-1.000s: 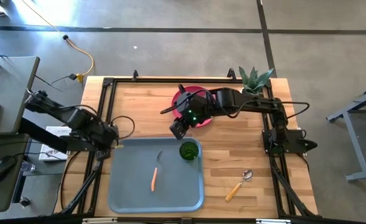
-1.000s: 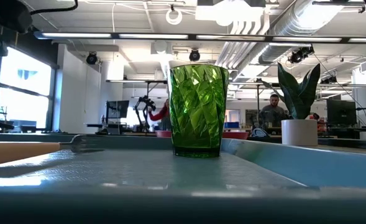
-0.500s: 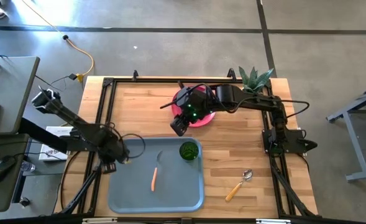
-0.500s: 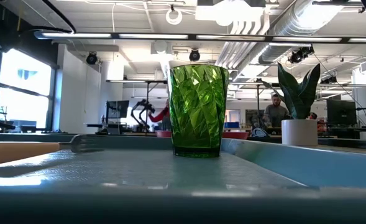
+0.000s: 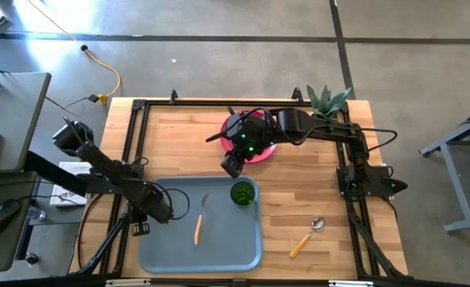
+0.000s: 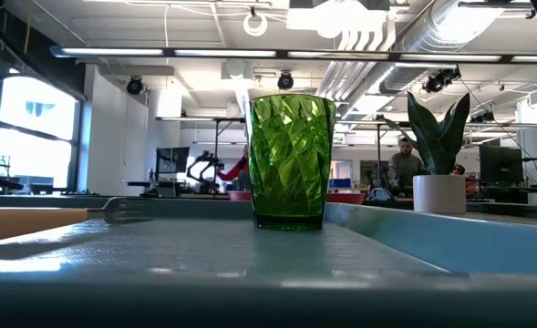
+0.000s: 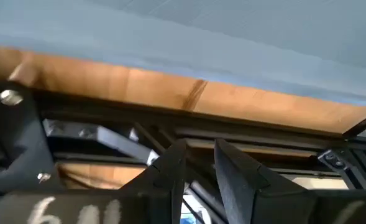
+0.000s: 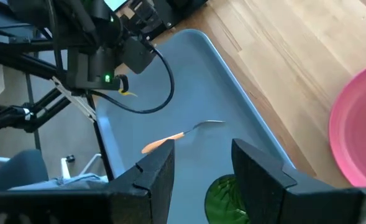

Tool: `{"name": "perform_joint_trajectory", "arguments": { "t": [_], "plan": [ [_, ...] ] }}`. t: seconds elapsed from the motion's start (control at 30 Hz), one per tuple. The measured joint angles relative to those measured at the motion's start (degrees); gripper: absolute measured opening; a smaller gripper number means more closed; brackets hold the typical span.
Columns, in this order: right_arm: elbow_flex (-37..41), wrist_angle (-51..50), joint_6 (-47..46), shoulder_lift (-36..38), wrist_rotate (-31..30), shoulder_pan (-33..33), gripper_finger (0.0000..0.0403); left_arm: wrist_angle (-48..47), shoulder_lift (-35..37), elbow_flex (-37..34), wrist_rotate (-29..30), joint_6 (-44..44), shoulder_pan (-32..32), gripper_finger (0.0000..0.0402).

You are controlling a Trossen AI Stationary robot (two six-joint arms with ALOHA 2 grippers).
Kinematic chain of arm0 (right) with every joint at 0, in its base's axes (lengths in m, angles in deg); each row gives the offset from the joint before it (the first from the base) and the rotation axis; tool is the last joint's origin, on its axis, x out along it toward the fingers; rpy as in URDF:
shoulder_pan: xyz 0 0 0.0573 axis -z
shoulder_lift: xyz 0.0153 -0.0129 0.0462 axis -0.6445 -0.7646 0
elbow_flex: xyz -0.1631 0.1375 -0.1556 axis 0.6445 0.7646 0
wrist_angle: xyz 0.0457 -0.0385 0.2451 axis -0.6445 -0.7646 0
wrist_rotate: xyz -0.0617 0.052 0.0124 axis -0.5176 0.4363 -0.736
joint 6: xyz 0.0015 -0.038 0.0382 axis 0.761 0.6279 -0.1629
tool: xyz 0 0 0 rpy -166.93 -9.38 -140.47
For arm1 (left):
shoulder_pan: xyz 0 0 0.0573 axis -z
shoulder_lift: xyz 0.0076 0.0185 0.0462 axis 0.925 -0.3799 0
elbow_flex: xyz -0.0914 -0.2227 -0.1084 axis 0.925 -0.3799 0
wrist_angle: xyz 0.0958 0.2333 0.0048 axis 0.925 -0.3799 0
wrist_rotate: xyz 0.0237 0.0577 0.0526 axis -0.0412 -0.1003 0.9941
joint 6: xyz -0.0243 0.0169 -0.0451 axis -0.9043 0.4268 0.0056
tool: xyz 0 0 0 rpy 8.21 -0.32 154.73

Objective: Pick and place plate/cup/fork/spoon on tray
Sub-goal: Put the orange fork on the blue serving tray to the bottom left of the green glass

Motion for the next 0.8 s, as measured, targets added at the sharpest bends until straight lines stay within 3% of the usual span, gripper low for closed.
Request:
{"name": "perform_joint_trajectory", "arguments": {
  "t": [0.8],
  "plan": [
    [0.0,0.0,2.8,0.0,1.9,0.0,0.0149,4.6,-16.0,0.0,-3.1,1.1,0.9,0.0076]
  ]
}}
